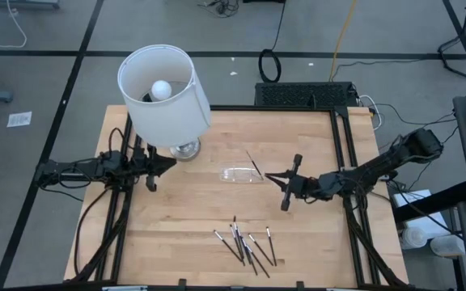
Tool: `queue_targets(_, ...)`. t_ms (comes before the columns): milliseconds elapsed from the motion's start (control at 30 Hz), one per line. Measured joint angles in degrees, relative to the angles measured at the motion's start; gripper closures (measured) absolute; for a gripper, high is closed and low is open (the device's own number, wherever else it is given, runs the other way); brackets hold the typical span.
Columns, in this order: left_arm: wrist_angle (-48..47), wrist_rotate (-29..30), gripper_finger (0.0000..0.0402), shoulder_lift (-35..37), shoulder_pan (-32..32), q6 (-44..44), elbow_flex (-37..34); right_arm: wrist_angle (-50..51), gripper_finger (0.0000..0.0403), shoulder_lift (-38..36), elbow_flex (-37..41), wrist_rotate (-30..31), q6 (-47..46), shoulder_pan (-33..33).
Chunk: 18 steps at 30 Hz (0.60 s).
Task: Sort items
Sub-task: Put the eyeshadow brush into the transparent organizer
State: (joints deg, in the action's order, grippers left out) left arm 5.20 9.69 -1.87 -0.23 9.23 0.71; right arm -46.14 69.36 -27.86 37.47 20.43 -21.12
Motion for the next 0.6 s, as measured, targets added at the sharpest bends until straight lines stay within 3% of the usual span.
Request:
queue_targets(200, 1.34, -0.02, 0.0353, 0.02, 0.00, -3.13, 0.00, 2.34, 0.0402, 0.02, 0.00, -3.37, -1.53, 0.00)
queue_targets(400, 2.48, -0.21, 0.0353, 0.00, 0.00, -2.90, 0.00, -4.09, 0.0402, -0.01, 0.02, -5.70, -2.74, 0.00)
queue_targets(600, 2.51, -6.13, 0.0354, 0.00, -0.14, -0.49, 0.00, -3.52, 0.0402, 0.24, 0.04, -8.54, -9.10, -1.52)
